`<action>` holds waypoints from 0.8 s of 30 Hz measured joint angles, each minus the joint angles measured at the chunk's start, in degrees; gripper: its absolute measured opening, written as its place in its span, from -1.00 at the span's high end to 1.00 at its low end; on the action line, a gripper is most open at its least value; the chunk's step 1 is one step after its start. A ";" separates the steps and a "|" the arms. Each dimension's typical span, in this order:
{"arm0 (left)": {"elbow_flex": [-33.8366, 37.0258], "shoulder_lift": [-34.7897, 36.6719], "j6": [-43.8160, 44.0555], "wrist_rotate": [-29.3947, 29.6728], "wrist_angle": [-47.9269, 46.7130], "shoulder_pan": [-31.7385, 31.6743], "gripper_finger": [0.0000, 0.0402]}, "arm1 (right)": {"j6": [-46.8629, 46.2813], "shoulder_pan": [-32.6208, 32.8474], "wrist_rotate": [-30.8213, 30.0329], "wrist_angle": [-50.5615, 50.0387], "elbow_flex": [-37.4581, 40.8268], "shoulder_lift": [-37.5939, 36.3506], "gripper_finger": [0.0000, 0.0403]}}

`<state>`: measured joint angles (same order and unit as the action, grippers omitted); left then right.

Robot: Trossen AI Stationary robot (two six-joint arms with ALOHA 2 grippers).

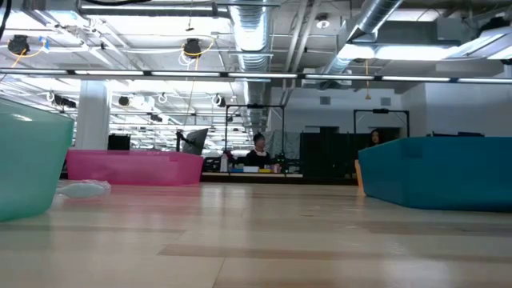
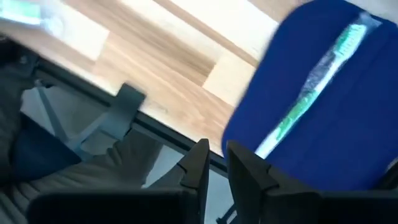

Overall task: Pick & Place Toothbrushes
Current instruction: Put the green toothbrush into the blue bin

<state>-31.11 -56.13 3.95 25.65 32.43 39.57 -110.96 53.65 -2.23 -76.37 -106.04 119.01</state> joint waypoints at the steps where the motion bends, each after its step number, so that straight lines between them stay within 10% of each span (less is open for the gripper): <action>1: 0.00 -0.10 0.41 -0.64 0.12 0.00 -0.05 | -0.32 -0.45 1.33 -0.42 -0.09 0.21 0.75; 24: 0.00 -0.14 1.31 -6.32 1.52 0.00 -0.05 | -14.88 1.50 5.46 -8.58 0.35 0.32 0.14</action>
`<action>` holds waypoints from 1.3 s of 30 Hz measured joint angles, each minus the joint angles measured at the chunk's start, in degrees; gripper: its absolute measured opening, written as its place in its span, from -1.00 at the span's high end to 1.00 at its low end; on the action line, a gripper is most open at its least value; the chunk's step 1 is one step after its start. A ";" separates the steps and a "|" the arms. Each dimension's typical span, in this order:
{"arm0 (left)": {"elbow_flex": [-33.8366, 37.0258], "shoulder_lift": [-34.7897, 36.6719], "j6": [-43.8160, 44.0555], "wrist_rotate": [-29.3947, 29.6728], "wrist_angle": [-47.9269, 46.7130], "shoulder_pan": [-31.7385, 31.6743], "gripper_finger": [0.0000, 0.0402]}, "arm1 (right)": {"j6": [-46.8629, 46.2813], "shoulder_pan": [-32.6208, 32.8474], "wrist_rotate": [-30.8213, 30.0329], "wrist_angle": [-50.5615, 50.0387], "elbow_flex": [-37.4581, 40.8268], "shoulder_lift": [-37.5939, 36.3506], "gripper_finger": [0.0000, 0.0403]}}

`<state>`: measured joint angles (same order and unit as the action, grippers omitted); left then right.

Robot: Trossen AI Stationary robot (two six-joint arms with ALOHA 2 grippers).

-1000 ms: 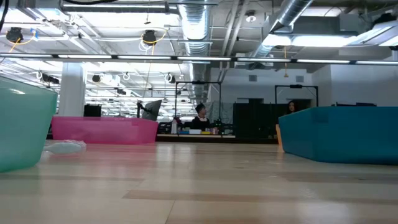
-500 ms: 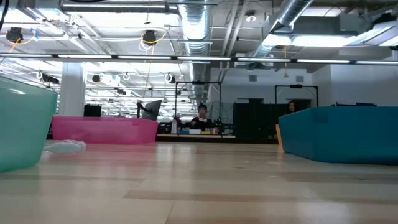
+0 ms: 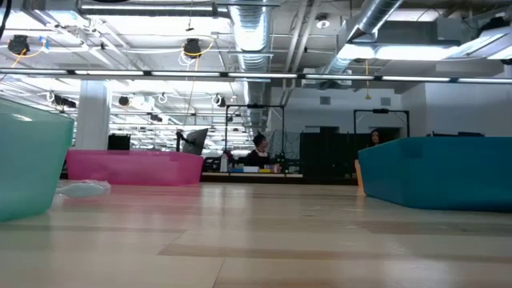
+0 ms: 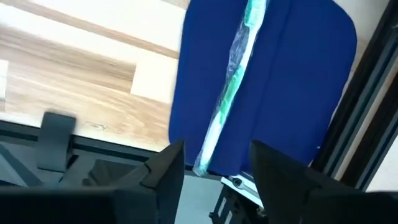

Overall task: Pick & Place Toothbrushes
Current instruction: Put the green toothbrush into the blue bin

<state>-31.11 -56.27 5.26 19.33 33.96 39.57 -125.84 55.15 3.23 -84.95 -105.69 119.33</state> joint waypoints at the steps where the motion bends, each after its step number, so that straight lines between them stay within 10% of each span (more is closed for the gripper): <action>1: 0.00 0.00 0.00 -0.02 0.07 0.00 -0.05 | 0.35 -0.40 -0.03 -0.05 0.00 0.00 0.14; 8: 0.00 0.00 0.19 -0.94 0.04 0.52 -0.05 | 2.85 -0.29 7.42 -0.17 6.28 -0.63 0.16; 17: 0.00 0.00 -0.33 -1.25 1.01 1.75 -0.05 | -1.81 2.16 -3.42 18.32 17.96 -7.44 0.15; 23: 0.00 0.00 -0.31 -1.23 1.32 1.75 -0.05 | -5.16 2.22 4.31 24.39 26.68 -9.92 0.13; 39: 0.00 0.00 -0.31 -1.86 1.27 2.08 -0.05 | -4.73 1.67 1.59 35.31 34.43 -10.34 0.17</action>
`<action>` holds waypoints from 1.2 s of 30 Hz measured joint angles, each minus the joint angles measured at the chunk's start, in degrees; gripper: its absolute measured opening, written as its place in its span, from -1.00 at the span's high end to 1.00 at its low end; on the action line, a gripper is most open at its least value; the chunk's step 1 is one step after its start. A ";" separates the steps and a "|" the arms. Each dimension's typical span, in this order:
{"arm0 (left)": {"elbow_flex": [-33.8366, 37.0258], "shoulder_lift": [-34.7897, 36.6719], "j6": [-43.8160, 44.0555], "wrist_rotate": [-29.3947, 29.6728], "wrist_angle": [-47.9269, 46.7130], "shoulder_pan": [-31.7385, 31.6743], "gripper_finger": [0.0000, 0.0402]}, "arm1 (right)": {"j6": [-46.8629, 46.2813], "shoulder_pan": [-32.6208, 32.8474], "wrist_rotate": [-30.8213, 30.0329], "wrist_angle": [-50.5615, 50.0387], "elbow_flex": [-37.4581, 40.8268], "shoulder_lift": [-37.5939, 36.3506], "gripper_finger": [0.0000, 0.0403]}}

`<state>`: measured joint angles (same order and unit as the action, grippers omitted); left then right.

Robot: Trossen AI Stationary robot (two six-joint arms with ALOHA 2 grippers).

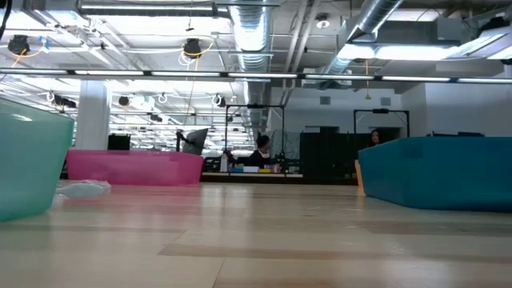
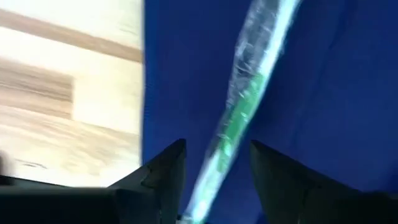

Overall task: Pick & Place Toothbrushes
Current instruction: Put the green toothbrush into the blue bin

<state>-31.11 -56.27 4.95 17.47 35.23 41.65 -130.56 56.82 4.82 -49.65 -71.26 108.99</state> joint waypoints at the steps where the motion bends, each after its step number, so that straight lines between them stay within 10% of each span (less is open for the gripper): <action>1: 0.00 0.00 0.00 0.00 0.00 0.00 -0.05 | 0.00 0.04 0.02 0.04 0.22 0.00 0.17; 36: 0.00 0.00 0.02 -0.18 0.19 0.00 -0.05 | 0.02 -0.33 1.23 2.66 2.66 0.02 0.63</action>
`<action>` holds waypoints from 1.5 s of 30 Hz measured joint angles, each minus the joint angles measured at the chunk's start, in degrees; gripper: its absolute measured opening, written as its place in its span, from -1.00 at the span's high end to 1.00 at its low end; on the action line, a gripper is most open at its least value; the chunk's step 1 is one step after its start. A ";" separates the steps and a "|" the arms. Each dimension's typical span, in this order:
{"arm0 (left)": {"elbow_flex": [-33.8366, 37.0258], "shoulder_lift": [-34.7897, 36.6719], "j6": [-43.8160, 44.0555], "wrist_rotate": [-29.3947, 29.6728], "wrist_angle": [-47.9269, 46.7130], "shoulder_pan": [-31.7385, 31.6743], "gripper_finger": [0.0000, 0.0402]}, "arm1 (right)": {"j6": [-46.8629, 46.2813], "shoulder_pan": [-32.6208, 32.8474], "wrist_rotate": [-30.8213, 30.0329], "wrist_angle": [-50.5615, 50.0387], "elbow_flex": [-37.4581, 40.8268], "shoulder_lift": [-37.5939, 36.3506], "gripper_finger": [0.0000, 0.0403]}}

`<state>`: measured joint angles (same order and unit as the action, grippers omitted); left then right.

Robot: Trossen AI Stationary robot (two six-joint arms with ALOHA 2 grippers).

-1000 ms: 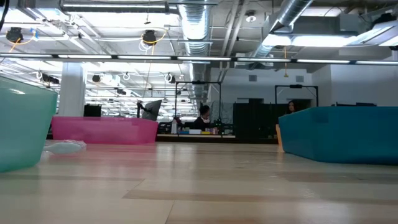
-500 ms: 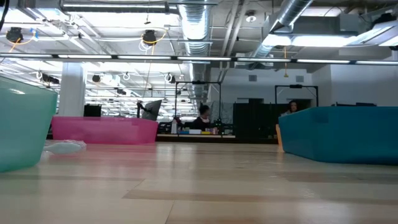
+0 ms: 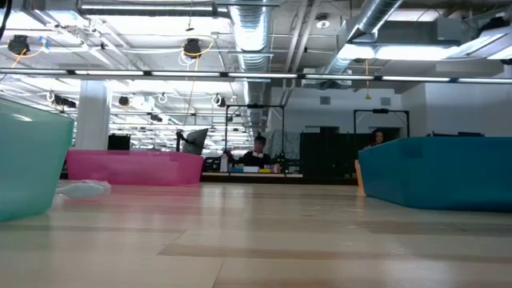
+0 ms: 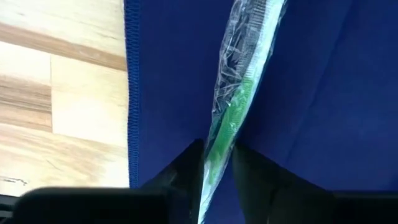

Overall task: Pick & Place Toothbrushes
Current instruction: Put the green toothbrush into the blue bin

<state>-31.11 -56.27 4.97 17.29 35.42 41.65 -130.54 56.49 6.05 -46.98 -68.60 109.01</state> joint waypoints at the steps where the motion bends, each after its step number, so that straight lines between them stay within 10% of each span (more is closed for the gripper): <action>1: 0.00 0.00 0.00 0.01 0.00 0.00 -0.05 | 0.00 0.00 0.01 -0.03 0.00 0.00 0.63; 45: 0.00 0.00 -0.17 0.01 0.18 -0.02 -0.05 | 2.79 0.07 2.89 -4.11 -1.81 0.20 0.89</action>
<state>-31.11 -56.27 4.80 17.30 35.60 41.63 -127.75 56.55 8.94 -51.09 -70.41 109.21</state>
